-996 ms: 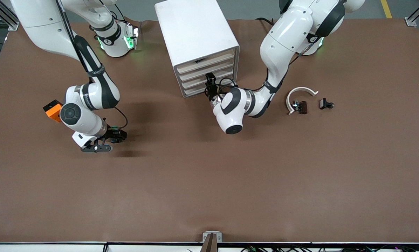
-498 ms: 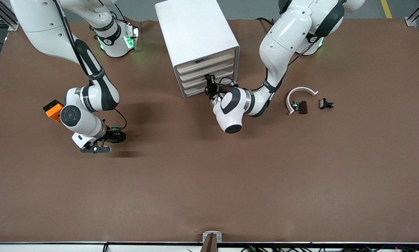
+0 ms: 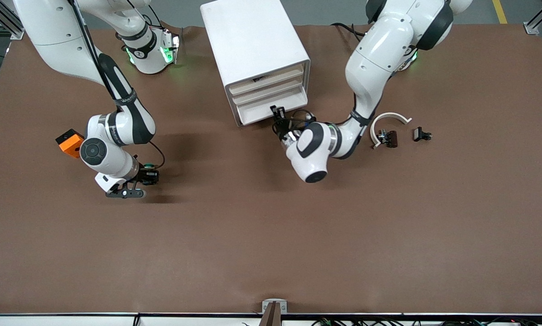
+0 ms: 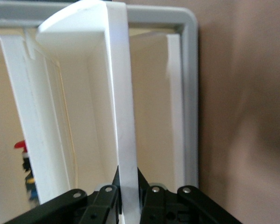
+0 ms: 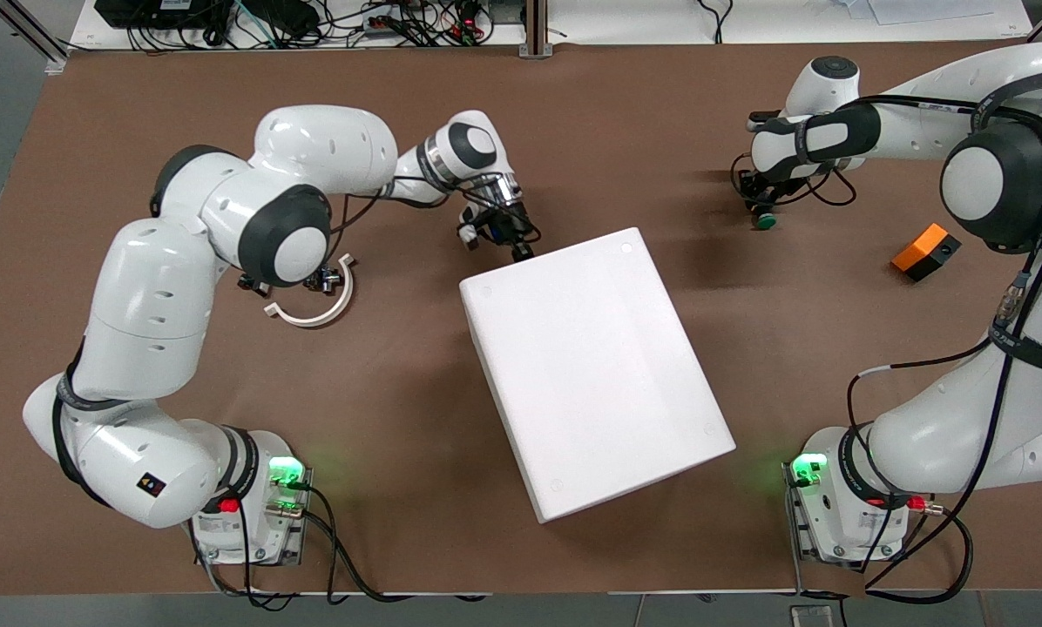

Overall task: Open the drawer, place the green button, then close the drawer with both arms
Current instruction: 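Pull the drawer open with the left gripper while the right gripper lifts the button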

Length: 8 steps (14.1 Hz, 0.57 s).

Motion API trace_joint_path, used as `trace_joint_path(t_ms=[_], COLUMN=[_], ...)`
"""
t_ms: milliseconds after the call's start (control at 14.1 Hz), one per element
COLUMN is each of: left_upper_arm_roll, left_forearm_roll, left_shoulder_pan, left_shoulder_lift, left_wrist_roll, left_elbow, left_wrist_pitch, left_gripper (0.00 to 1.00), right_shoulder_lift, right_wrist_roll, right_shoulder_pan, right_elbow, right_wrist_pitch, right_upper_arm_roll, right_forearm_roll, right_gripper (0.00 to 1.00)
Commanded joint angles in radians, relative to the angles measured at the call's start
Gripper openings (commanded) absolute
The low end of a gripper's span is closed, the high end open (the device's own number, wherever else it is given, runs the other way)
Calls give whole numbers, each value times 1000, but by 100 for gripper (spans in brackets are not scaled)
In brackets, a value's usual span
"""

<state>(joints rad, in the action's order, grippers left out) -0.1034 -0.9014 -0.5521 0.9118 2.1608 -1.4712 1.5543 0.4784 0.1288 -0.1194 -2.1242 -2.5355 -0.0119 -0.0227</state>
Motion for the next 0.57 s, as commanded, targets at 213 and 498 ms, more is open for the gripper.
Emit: trace_joint_path(t_ms=[213, 498], left_upper_arm_roll=[47, 53], left_forearm_roll=[-1, -5], left_shoulder_pan=[67, 95], left_shoulder_lift=[10, 10], left_wrist_roll=[-35, -128], left_elbow=[78, 81], left_wrist_pitch=[35, 81], left_gripper=[16, 79], right_shoulder_lift=[-33, -67], right_wrist_roll=[12, 23], right_shoulder_pan=[6, -8], right_elbow=[111, 359], right_wrist_pitch=[159, 569], right_upper_arm_roll=[3, 9], right_forearm_roll=[-17, -8], right_gripper=[9, 9])
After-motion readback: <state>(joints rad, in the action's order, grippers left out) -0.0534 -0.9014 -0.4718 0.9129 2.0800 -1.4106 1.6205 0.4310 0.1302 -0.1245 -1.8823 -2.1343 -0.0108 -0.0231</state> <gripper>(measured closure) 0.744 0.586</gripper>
